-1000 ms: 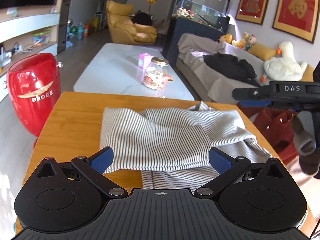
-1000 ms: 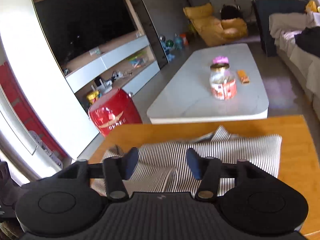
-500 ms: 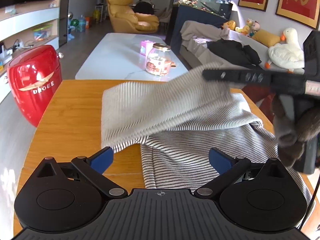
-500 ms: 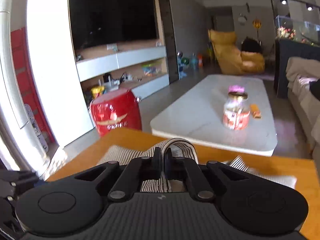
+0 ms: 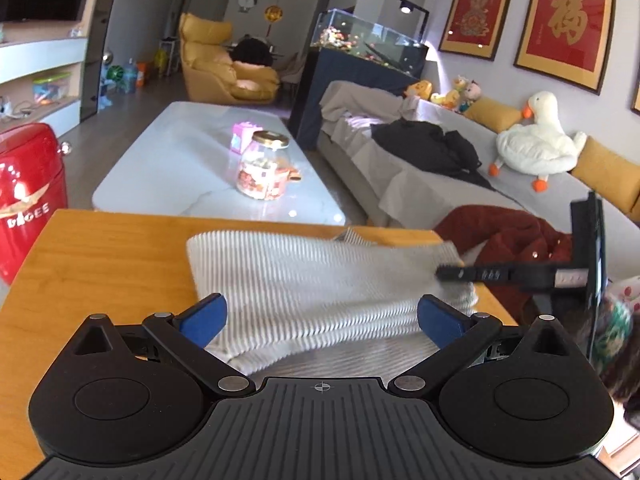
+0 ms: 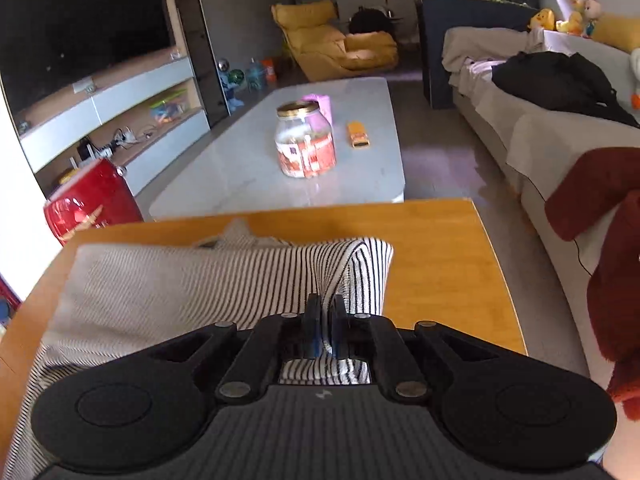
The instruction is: Fold clothes
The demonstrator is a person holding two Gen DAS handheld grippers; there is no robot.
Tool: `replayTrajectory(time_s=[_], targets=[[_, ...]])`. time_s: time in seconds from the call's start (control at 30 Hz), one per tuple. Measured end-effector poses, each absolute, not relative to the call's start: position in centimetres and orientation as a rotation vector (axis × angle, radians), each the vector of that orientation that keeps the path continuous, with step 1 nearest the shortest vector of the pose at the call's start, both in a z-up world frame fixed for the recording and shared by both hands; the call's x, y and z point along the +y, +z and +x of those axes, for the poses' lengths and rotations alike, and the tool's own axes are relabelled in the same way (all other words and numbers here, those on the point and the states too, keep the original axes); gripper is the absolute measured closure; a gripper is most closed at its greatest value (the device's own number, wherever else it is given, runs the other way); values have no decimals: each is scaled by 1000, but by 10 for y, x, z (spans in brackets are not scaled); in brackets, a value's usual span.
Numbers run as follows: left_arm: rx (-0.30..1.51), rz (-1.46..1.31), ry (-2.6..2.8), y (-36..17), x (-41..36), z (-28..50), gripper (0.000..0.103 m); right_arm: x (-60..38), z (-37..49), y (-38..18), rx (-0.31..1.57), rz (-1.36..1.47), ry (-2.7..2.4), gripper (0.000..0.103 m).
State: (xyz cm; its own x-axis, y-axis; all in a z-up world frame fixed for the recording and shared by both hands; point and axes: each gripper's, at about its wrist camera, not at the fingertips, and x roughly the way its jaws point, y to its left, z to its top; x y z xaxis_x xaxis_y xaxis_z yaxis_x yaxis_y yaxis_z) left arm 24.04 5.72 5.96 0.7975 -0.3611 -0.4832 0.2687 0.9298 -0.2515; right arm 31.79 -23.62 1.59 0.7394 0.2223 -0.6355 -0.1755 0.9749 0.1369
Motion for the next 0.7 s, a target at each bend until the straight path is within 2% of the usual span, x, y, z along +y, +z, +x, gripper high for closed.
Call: replayTrajectory(time_s=[0.1,0.17,0.2,0.23,0.4,0.67,0.7], targets=[[544,-156,-359,47,40,264,0,-232,312,15,686,63,207,94],[576,-133,-352,29,32,278,0,-233,306,21,682,75,201,74],[596,-116,-339,19,30,283,0,-234,303,24,678,80,194,46],[608,-93,-330,10,30,285,0,-235,297,28,660,78,199,29],[606,-61,-337,1,35,277,0,-228,286,40,606,138,260,0],[620,-40,-319,4,41,266,0,-205,293,44,567,320,393,0],[621,-39,-317,4,45,263,0,-204,297,33,612,341,373,0]])
